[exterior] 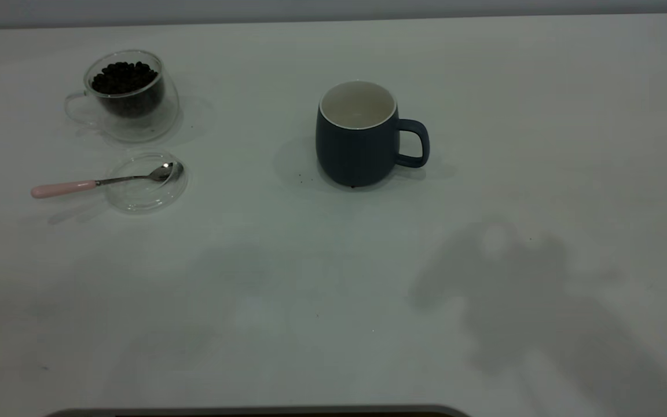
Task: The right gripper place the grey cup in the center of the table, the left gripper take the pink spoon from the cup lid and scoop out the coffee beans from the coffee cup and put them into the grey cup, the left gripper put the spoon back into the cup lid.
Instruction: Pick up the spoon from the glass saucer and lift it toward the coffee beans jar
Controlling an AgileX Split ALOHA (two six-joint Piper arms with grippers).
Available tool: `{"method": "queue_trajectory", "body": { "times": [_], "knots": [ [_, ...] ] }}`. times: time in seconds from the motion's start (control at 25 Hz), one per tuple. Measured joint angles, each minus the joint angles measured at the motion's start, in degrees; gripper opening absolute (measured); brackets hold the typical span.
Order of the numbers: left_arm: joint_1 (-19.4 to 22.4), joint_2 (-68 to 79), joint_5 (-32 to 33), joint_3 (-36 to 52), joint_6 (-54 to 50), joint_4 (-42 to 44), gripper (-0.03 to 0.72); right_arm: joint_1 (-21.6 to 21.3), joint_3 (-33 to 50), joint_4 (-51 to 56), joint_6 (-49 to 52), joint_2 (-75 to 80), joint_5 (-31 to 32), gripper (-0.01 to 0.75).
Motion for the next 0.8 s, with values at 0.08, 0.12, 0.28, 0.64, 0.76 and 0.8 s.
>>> {"method": "queue_trajectory", "body": {
  "times": [0.08,0.12,0.28,0.64,0.76,0.8],
  "knots": [
    [0.0,0.0,0.0,0.0,0.0,0.0,0.482,0.0,4.2,1.5,0.1,-4.0,0.4,0.591],
    [0.0,0.0,0.0,0.0,0.0,0.0,0.482,0.0,5.9,2.3,0.3,-6.2,0.5,0.591],
    [0.0,0.0,0.0,0.0,0.0,0.0,0.482,0.0,12.3,3.6,0.4,-14.7,1.8,0.591],
    [0.0,0.0,0.0,0.0,0.0,0.0,0.482,0.0,27.0,5.3,0.5,-32.8,2.6,0.591],
    [0.0,0.0,0.0,0.0,0.0,0.0,0.482,-0.4,31.1,5.7,0.6,-41.4,2.6,0.591],
    [0.0,0.0,0.0,0.0,0.0,0.0,0.482,-1.0,32.2,5.9,1.0,-44.0,2.6,0.591]
  ]
}}
